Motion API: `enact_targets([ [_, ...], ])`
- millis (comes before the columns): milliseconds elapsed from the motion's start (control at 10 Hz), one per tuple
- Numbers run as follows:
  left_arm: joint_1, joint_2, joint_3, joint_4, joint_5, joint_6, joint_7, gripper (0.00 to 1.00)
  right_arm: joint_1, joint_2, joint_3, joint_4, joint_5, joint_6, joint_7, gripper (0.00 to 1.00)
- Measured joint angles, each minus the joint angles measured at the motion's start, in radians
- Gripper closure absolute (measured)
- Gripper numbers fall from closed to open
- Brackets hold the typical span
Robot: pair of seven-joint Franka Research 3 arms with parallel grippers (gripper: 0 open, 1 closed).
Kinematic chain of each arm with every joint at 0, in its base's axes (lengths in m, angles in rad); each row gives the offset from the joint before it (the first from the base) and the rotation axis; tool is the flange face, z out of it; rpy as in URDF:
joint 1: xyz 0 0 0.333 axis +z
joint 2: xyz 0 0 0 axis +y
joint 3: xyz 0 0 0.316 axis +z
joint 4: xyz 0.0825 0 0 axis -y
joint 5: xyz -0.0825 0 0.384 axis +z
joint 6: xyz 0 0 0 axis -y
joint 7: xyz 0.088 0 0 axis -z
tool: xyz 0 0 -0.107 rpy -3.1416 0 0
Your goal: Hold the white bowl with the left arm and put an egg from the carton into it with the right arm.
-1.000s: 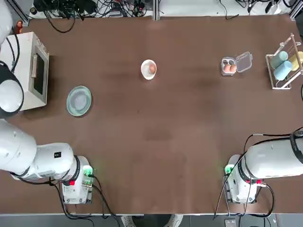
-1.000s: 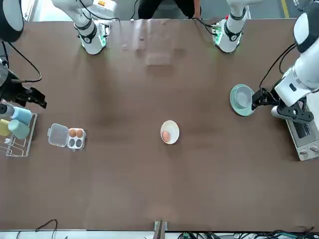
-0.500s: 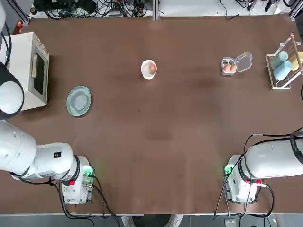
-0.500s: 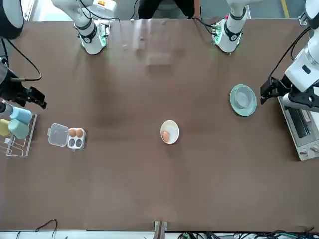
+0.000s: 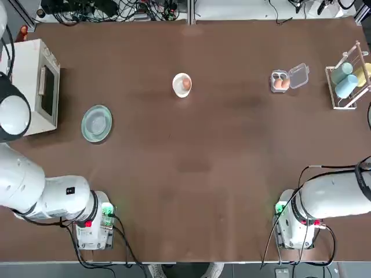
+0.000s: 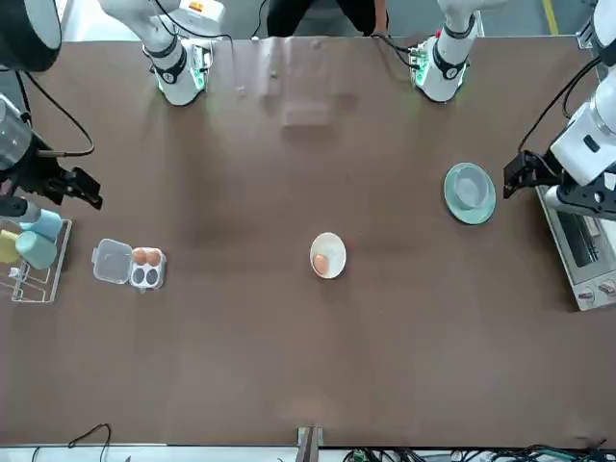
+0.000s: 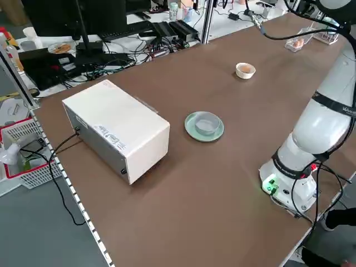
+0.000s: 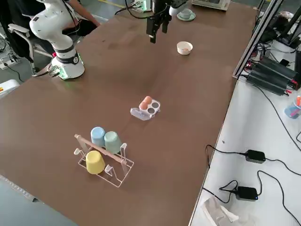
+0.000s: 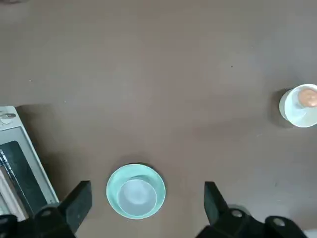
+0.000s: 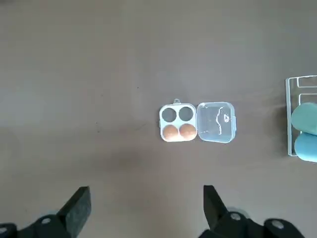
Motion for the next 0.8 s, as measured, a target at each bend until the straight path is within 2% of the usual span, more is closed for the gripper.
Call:
enact_targets([
  [200, -0.080, 0.009, 0.074, 0.013, 0.000, -0.005, 0.000, 0.00, 0.001, -0.005, -0.002, 0.000, 0.000, 0.003, 0.008, 0.00],
  [300, -0.100, 0.015, 0.089, 0.013, 0.000, -0.006, -0.003, 0.00, 0.001, -0.006, -0.004, 0.000, 0.000, 0.007, 0.009, 0.00],
  [800, -0.101, 0.051, 0.098, 0.018, 0.000, -0.006, -0.004, 0.00, 0.001, -0.006, -0.006, 0.000, 0.000, 0.010, 0.010, 0.00],
])
